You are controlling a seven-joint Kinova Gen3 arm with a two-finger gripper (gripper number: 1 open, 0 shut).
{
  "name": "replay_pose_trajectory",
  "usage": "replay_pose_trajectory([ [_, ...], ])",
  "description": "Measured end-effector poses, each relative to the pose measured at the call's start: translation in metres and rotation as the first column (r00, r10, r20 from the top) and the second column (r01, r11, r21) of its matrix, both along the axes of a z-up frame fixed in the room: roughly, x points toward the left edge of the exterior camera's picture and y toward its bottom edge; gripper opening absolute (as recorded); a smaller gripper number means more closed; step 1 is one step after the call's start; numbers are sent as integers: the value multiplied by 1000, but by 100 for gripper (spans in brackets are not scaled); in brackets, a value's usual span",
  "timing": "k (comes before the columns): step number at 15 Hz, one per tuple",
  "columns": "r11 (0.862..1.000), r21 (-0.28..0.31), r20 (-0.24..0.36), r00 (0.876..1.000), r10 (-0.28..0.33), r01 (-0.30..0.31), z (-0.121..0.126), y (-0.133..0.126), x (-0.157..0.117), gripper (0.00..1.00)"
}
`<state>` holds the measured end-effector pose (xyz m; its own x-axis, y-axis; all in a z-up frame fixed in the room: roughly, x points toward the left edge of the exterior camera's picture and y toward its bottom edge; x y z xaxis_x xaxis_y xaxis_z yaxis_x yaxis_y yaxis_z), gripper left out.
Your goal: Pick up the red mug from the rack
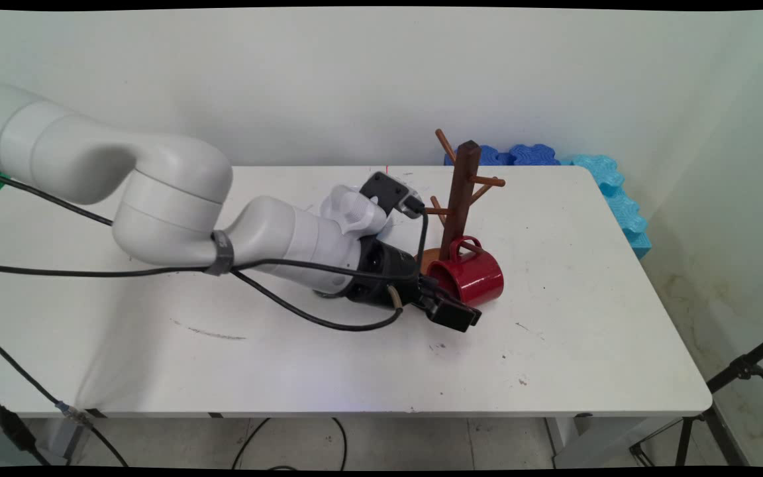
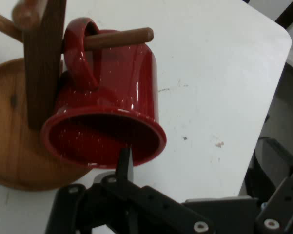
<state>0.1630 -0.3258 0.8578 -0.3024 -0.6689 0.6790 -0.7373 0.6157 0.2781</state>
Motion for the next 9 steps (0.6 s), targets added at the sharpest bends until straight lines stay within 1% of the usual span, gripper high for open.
replay_pose_trajectory([
  [9,1000,-18,-13,1000,8,-9,-23,-12,-14,100],
])
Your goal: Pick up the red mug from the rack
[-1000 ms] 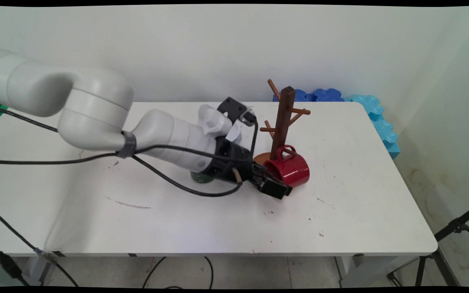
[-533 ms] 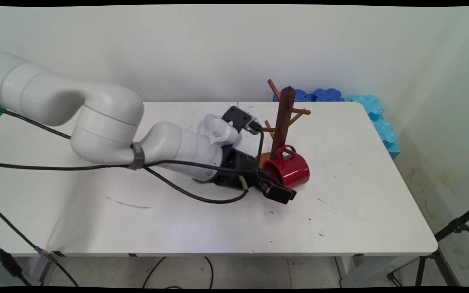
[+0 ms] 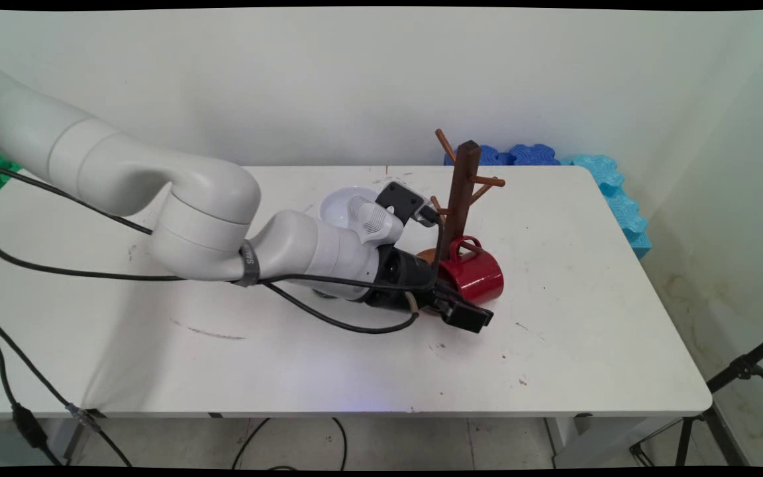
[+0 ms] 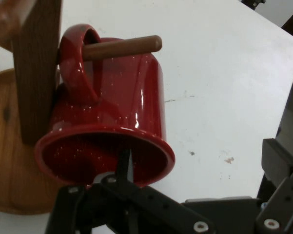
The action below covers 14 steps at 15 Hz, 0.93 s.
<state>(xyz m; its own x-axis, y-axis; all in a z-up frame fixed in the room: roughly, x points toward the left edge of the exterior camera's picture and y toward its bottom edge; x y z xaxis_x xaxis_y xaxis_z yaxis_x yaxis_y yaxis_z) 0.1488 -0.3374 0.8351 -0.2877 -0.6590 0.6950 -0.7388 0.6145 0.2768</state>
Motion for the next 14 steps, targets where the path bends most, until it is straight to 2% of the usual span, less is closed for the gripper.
replay_pose_trajectory([
  [14,1000,-30,-19,1000,8,-9,-24,-5,-1,100],
])
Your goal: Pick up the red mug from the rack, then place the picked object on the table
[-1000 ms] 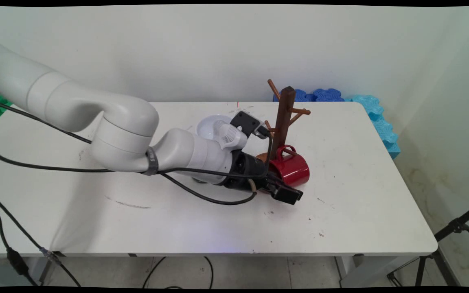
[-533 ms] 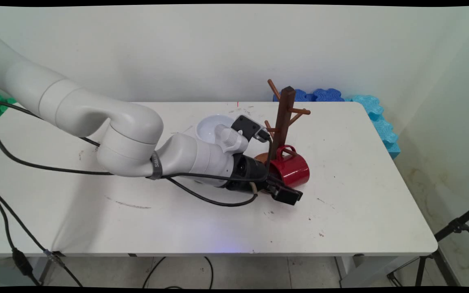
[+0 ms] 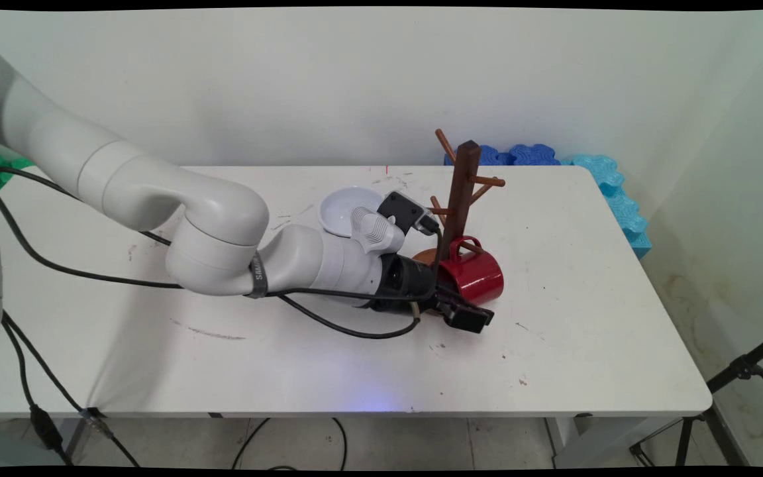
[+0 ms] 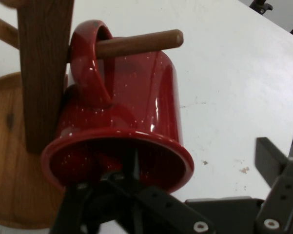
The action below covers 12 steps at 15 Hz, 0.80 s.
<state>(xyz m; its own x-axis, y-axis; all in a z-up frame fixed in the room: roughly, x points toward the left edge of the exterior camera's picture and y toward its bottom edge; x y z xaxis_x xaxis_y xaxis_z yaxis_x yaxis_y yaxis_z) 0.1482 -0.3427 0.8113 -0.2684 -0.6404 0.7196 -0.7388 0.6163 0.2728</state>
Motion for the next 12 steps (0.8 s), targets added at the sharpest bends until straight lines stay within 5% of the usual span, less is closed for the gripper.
replay_pose_trajectory([
  [1,1000,-3,0,1000,-1,1,-1,0,0,0],
  [12,999,-41,0,999,-32,32,-7,0,3,0],
])
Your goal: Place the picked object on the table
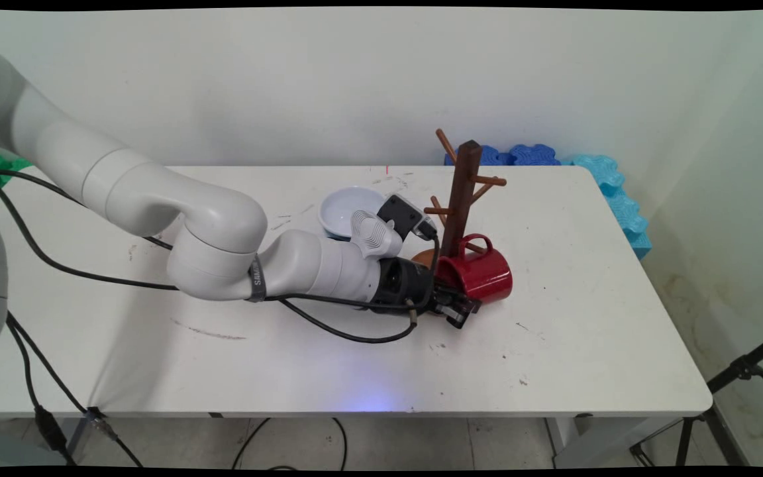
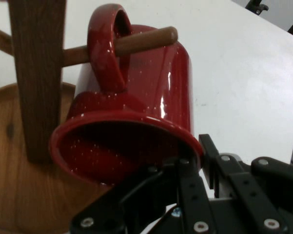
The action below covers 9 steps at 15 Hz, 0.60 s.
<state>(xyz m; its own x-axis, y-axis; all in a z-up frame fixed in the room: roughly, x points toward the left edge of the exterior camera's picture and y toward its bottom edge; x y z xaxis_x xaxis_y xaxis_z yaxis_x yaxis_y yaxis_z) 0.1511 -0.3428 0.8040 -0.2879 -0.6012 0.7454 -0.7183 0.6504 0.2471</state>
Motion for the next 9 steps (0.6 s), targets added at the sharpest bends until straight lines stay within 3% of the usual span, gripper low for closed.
replay_pose_trajectory([
  [9,999,-36,8,1000,-25,25,11,3,5,0],
])
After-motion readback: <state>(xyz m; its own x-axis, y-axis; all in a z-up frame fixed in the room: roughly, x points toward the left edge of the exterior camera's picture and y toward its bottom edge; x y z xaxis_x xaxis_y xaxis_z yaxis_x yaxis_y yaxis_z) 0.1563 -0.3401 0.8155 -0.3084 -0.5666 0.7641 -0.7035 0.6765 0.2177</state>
